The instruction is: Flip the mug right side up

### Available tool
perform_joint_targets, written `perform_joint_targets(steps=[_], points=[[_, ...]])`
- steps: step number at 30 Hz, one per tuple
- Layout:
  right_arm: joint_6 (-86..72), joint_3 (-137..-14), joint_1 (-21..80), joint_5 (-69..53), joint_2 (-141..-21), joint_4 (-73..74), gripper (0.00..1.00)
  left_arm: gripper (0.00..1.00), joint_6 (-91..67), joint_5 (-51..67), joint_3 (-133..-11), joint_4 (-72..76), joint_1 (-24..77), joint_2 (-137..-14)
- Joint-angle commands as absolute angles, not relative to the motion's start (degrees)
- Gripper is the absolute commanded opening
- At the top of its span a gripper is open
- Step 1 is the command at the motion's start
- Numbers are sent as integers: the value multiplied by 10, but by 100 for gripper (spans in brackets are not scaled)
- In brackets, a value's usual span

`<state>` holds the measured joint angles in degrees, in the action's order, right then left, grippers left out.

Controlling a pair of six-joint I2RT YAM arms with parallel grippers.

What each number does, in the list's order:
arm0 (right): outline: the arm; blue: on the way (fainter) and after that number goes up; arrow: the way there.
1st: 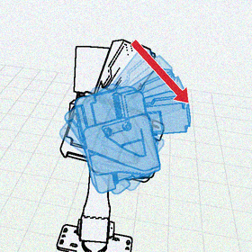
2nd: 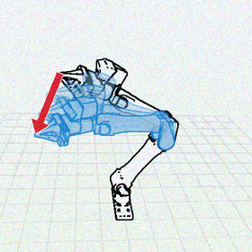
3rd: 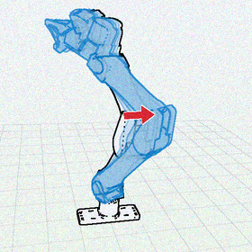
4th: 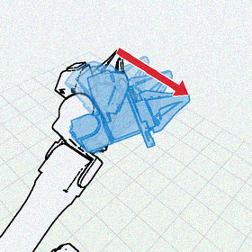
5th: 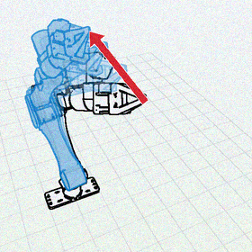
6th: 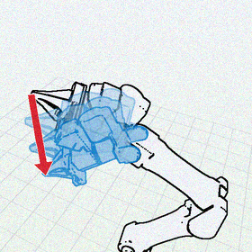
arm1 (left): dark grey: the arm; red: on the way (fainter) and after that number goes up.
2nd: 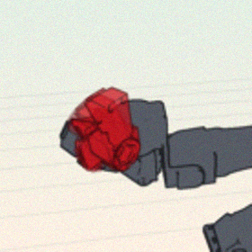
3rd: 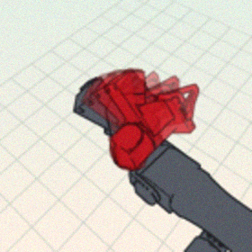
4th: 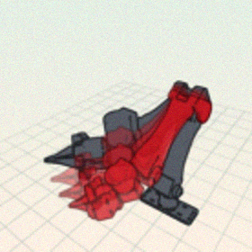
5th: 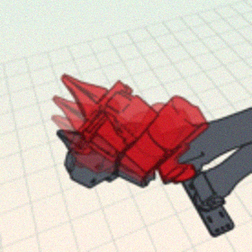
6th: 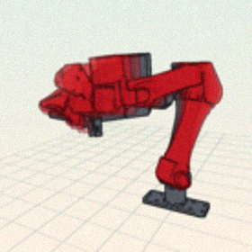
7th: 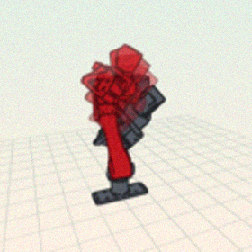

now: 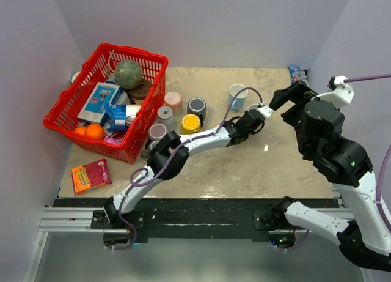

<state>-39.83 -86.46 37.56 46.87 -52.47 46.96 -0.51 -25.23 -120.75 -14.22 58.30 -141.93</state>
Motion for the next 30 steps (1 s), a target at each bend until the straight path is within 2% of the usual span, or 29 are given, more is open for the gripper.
perform_joint_targets(steps=[1,9,13,14,20,30], points=[[-430,-877,376,481,-509,491,95,0,32,-306,-1251,-73,591,-1416],[-447,-866,377,481,-488,505,96,2,36,-282,-1299,-112,591,-1446],[-453,-858,376,477,-482,505,96,14,35,-273,-1303,-113,591,-1448],[-454,-855,377,476,-480,505,96,23,36,-274,-1303,-114,591,-1448],[-455,-850,376,476,-475,507,97,42,31,-269,-1310,-109,590,-1450],[-446,-856,377,477,-479,506,97,54,11,-258,-1305,-105,590,-1435]])
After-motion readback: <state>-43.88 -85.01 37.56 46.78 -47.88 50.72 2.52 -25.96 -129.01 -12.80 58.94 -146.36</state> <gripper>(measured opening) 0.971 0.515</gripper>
